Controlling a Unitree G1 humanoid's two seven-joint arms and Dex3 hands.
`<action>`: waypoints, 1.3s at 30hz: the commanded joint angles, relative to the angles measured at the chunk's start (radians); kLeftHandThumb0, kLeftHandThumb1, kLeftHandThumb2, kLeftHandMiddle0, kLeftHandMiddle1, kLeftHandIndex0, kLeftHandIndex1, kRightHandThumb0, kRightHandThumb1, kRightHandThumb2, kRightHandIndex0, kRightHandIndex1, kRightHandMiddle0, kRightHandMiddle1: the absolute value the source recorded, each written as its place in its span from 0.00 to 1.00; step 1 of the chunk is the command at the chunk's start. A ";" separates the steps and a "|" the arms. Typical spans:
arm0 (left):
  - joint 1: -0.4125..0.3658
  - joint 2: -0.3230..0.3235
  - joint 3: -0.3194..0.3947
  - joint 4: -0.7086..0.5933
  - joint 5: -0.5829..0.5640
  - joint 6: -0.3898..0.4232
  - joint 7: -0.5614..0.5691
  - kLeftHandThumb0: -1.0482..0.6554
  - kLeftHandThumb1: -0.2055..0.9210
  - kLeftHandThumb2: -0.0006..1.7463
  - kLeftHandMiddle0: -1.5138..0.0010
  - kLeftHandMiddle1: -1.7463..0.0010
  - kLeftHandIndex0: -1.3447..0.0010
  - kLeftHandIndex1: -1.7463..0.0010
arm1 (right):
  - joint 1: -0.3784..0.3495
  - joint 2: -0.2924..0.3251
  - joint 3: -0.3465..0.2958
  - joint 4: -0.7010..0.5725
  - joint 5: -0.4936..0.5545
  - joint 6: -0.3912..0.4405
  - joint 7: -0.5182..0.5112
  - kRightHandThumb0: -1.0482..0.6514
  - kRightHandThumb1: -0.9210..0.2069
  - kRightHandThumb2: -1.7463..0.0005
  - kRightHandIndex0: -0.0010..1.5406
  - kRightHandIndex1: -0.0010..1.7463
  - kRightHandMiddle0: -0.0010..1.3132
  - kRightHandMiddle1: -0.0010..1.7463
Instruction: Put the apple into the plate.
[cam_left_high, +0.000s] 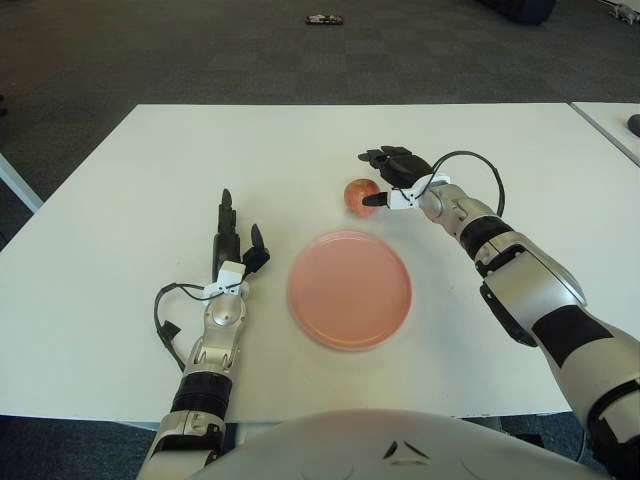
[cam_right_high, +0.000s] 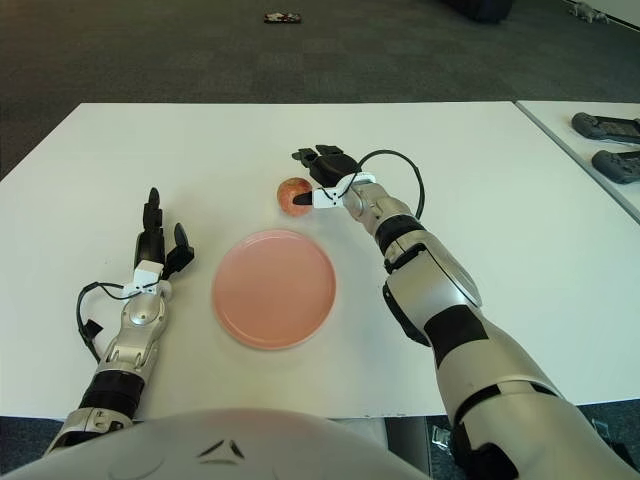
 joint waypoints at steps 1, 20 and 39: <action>-0.009 0.005 0.005 0.010 0.002 -0.008 0.007 0.09 1.00 0.57 1.00 1.00 1.00 1.00 | -0.007 0.006 0.018 0.016 -0.021 0.009 0.001 0.17 0.00 0.80 0.08 0.02 0.00 0.21; -0.015 0.000 0.001 0.015 0.004 -0.009 0.015 0.09 1.00 0.57 1.00 1.00 1.00 1.00 | -0.004 0.018 0.058 0.027 -0.034 0.005 0.008 0.16 0.00 0.81 0.07 0.01 0.00 0.17; -0.021 -0.005 -0.006 0.021 0.016 -0.012 0.028 0.08 1.00 0.57 1.00 1.00 1.00 1.00 | -0.004 0.024 0.084 0.034 -0.058 0.001 0.012 0.17 0.00 0.80 0.08 0.01 0.00 0.19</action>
